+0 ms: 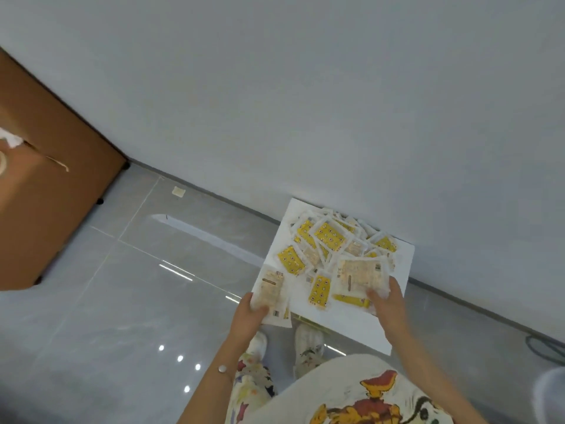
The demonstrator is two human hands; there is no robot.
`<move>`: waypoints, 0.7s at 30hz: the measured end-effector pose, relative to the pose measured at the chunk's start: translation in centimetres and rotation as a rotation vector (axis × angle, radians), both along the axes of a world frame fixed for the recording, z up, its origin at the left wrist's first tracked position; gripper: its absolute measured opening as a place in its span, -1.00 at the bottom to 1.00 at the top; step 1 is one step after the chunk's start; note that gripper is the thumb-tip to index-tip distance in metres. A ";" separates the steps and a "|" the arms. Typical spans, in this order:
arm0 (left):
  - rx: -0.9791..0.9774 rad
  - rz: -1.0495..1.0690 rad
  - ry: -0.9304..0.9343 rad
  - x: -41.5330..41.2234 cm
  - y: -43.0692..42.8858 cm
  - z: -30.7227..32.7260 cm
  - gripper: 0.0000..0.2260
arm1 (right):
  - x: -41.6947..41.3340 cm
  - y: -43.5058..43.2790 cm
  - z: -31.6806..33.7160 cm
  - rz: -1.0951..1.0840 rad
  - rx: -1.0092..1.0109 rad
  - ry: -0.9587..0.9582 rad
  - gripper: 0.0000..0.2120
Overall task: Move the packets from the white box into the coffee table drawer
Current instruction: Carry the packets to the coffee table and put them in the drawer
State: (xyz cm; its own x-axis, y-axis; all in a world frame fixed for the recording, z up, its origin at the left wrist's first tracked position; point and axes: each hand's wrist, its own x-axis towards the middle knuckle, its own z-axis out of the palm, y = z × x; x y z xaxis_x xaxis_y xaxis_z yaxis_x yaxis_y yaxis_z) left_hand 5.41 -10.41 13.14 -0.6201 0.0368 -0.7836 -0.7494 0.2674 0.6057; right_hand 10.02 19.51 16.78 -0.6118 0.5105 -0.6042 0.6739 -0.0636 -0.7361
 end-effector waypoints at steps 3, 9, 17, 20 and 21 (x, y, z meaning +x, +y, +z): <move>0.067 0.128 0.083 -0.3 -1.4 6.9 -0.71 | -2.5 -2.8 4.1 0.131 -0.022 0.077 -0.55; 0.151 0.385 0.247 0.4 -8.5 15.6 -0.81 | -7.1 -11.9 11.1 0.437 -0.039 0.159 -0.60; 0.032 0.692 0.497 6.7 -23.8 23.3 -0.71 | -8.8 -31.5 17.9 0.890 -0.078 0.203 -0.63; 0.004 0.814 0.528 10.3 -29.9 24.3 -0.71 | -8.3 -39.3 18.9 1.022 -0.118 0.197 -0.62; -0.005 0.862 0.528 11.5 -31.8 24.4 -0.71 | -8.1 -41.8 19.1 1.066 -0.122 0.196 -0.61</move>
State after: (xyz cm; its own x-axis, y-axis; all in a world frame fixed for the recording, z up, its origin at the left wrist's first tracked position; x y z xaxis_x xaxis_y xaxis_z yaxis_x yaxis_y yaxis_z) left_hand 16.87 -42.23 37.50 -0.7012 -0.5899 -0.4004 -0.3253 -0.2351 0.9159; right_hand 1.94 -22.31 35.93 -0.7954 -0.3961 -0.4587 0.2978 0.4039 -0.8650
